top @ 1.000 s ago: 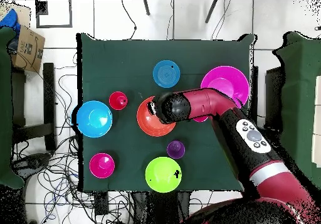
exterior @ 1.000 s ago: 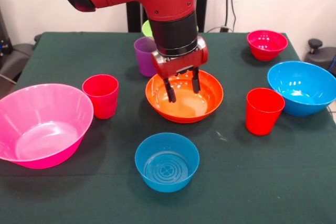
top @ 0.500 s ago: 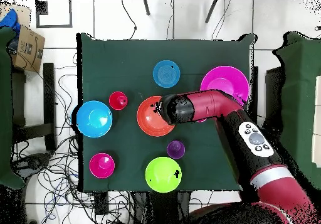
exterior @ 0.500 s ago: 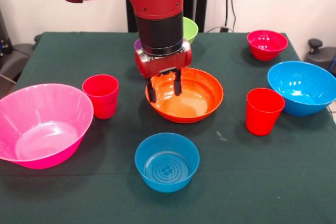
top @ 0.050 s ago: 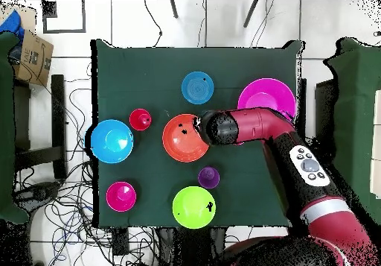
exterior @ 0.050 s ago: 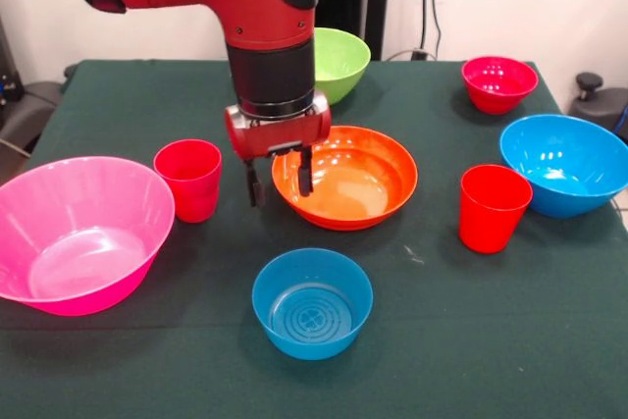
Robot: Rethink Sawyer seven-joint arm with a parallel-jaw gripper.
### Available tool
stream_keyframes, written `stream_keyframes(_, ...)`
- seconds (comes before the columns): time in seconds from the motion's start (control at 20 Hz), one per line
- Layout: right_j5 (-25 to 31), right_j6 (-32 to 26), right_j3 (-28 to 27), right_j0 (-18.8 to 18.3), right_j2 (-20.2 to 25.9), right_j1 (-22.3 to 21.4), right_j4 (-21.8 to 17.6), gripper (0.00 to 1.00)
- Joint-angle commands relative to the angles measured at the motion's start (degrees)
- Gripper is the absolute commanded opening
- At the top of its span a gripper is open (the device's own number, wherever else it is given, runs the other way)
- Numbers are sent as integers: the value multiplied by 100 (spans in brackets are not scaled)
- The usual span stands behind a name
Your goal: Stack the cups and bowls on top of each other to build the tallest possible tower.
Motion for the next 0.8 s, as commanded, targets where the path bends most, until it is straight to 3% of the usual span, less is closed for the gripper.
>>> stream_keyframes(0.05,-409,386,-450,171,-258,566,-196,100)
stream_keyframes(0.5,-393,90,-493,192,-19,1003,-76,100)
stream_keyframes(0.8,-301,-21,-363,190,91,1054,2,100)
